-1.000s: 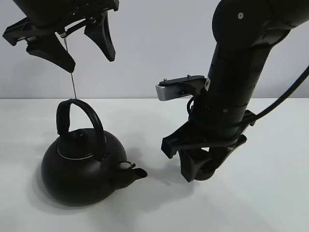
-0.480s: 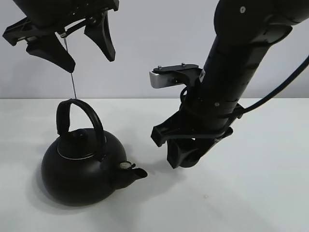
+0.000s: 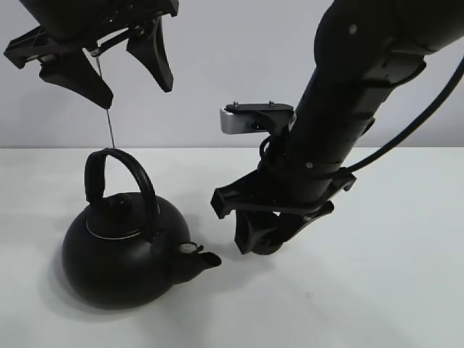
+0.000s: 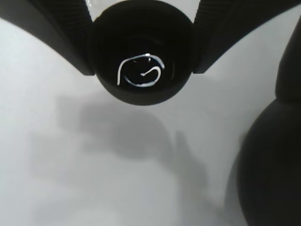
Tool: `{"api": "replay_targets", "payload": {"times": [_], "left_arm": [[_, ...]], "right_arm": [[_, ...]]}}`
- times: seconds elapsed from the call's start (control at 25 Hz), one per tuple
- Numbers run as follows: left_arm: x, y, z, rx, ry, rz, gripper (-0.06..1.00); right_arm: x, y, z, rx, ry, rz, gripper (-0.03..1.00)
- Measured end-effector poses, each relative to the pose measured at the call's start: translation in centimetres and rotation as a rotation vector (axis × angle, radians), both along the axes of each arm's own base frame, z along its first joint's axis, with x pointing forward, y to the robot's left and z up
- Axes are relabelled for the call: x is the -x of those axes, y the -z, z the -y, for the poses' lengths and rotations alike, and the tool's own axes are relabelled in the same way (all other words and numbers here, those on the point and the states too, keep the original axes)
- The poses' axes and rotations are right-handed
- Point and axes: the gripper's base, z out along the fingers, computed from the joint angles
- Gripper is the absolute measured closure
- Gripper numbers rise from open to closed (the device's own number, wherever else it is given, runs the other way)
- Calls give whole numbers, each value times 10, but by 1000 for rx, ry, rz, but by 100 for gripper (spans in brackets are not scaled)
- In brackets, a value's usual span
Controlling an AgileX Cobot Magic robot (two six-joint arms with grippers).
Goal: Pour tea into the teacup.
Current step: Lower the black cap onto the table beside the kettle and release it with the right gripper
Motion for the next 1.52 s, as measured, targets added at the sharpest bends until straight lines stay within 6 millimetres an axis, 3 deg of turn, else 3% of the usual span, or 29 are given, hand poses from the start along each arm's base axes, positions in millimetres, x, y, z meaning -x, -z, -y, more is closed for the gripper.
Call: {"api": "replay_targets", "payload": {"times": [0.24, 0.84, 1.08, 1.52], "left_arm": [[0, 0, 0, 0, 0, 0, 42], [0, 0, 0, 0, 0, 0, 42], [0, 0, 0, 0, 0, 0, 42], [0, 0, 0, 0, 0, 0, 42]], "right_arm": [[-6, 18, -4, -17, 28, 0, 57], [-31, 27, -22, -28, 34, -31, 57], [-34, 37, -25, -15, 36, -75, 57], [-35, 37, -26, -16, 37, -78, 57]]}}
